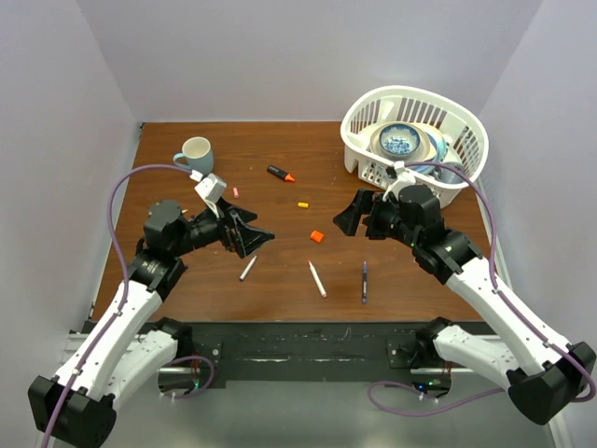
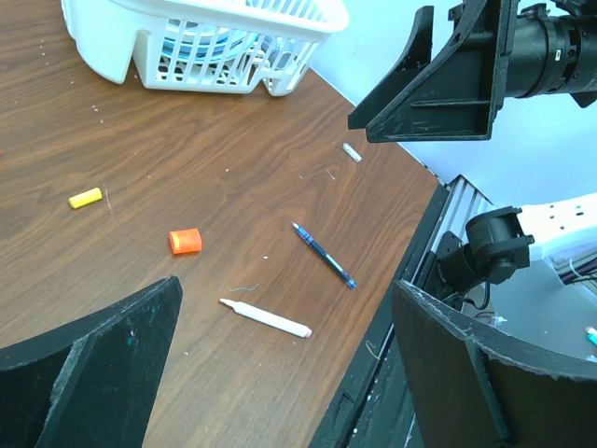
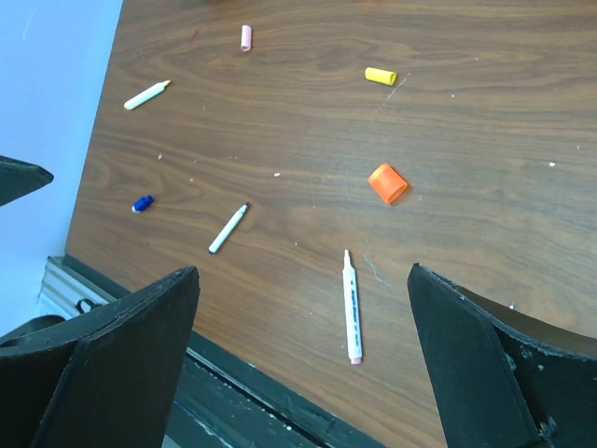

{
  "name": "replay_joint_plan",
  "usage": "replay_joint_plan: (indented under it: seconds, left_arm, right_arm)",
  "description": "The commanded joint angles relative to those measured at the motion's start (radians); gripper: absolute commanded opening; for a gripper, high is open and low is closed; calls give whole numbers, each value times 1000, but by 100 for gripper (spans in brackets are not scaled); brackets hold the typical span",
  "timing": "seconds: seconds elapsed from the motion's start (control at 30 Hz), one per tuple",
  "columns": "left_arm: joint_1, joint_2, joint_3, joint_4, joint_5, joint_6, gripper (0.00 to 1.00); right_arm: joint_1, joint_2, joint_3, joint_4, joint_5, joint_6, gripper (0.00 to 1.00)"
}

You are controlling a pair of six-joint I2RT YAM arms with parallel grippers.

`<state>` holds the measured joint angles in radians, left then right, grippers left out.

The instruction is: Insert the pens into the pen caps

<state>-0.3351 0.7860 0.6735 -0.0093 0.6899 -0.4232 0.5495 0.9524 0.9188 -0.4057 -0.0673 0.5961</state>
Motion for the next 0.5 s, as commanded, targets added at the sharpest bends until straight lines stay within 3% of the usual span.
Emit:
replay_joint_plan:
  seconds: [0.0, 0.33, 0.47]
  left_arm:
    - [-1, -7, 5, 22, -9, 26, 100]
    - [-1, -11, 9, 12, -29, 34, 100]
    - [-1, -16, 18, -32, -72, 44, 100]
  right_arm:
    - [0, -12, 15, -36, 66, 42, 99]
    - [0, 71, -1, -287, 341, 51, 92]
    - [1, 146, -50, -349, 307, 70, 75]
